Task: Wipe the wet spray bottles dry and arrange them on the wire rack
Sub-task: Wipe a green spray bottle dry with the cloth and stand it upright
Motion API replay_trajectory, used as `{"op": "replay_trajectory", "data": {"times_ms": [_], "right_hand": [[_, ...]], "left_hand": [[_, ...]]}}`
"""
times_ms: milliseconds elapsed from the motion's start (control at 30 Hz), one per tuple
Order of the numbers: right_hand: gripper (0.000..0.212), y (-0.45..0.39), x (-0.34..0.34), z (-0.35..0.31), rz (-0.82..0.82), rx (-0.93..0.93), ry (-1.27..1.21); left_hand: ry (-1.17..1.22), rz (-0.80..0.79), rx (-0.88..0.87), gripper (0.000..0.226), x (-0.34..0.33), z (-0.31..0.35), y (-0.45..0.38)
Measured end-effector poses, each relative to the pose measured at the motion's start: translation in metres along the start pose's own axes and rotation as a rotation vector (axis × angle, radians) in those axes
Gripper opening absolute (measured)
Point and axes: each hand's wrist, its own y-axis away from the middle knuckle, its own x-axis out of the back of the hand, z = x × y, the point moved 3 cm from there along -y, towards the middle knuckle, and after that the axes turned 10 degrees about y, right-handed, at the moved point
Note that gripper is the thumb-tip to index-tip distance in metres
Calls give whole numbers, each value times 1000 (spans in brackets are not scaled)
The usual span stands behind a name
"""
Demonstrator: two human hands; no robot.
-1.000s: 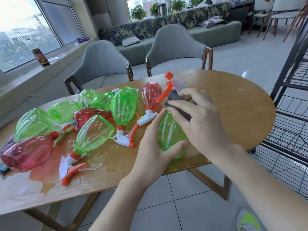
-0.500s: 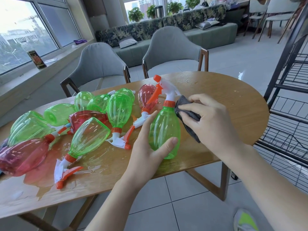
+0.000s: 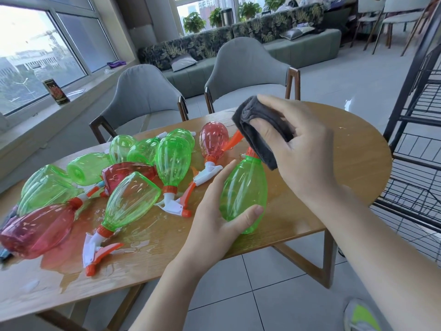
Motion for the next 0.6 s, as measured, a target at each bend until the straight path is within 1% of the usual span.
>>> {"op": "replay_trajectory", "data": {"times_ms": [100, 200, 367, 500, 600], "right_hand": [[26, -2, -5, 1, 63, 35, 49], [24, 0, -9, 2, 35, 47, 88], [22, 6, -8, -1, -8, 50, 72], [22, 12, -4, -4, -10, 35, 75], [22, 16, -3, -2, 4, -13, 43]], "left_hand": [[-30, -4, -16, 85, -1, 2, 0], [-41, 11, -27, 85, -3, 2, -1], [-31, 27, -28, 86, -3, 3, -1], [-23, 40, -26, 86, -4, 2, 1], [-15, 38, -25, 84, -5, 1, 2]]}}
